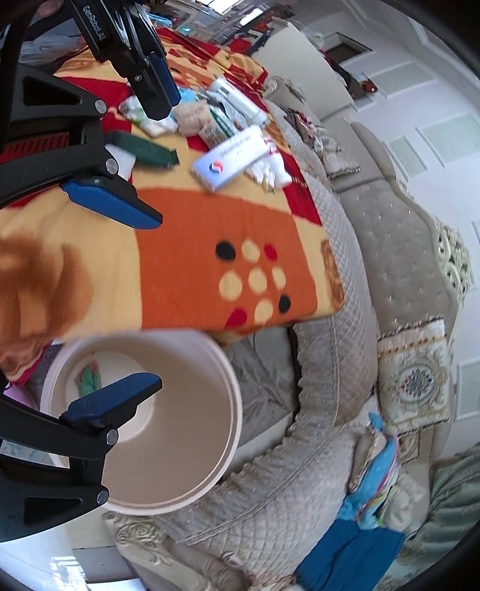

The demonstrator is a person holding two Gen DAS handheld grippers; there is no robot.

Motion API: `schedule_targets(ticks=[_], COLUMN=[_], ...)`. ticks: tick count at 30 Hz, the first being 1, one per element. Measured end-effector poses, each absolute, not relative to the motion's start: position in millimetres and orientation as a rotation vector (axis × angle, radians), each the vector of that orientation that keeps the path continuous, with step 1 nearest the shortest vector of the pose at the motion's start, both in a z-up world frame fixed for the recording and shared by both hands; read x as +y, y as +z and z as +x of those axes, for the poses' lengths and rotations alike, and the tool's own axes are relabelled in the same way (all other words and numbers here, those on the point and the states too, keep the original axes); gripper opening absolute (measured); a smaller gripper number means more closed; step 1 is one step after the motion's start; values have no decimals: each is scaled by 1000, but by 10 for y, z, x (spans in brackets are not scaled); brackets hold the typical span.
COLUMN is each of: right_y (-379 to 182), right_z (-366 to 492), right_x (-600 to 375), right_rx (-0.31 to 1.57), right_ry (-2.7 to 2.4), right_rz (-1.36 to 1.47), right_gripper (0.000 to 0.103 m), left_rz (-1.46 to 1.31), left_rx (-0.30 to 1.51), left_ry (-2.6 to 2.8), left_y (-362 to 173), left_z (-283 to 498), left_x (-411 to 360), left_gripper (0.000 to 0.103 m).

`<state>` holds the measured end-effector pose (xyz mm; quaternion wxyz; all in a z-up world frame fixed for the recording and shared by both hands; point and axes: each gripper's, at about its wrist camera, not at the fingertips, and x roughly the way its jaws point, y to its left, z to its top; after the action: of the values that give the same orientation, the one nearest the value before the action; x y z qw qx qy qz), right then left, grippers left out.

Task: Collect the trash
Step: 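Move both open tools back over the trash on the blanket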

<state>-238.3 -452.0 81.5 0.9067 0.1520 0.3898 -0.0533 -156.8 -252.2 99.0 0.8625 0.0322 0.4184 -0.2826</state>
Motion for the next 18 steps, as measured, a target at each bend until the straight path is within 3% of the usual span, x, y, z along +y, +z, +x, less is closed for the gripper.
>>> schedule_targets(ticks=[18], right_y=[1089], right_z=[-1966], right_x=[-3612], right_rx=[764], right_ry=[61], right_rz=[242], right_gripper=[80], left_rz=[21], left_rx=[799], left_ry=[-391], left_y=[1138], left_z=[-1628], left_x=[-1394], left_gripper=[48])
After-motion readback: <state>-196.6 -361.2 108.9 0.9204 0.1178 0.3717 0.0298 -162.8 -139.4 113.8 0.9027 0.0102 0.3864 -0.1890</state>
